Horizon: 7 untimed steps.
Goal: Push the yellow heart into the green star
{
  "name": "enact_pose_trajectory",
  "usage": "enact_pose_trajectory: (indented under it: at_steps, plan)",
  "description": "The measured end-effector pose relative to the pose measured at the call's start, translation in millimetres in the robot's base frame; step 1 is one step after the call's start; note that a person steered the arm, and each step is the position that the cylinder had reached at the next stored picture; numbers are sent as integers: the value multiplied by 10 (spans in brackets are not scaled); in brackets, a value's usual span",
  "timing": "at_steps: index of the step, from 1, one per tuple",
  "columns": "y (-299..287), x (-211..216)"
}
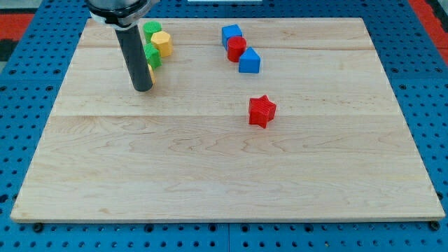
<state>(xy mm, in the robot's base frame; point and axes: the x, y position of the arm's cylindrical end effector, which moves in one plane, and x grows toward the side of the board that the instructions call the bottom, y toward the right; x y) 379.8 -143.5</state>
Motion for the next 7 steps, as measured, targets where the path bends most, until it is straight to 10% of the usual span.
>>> enact_pose_trajectory:
  at_steps: [4, 7]
  plan:
    - [73, 480]
    - [1663, 1172]
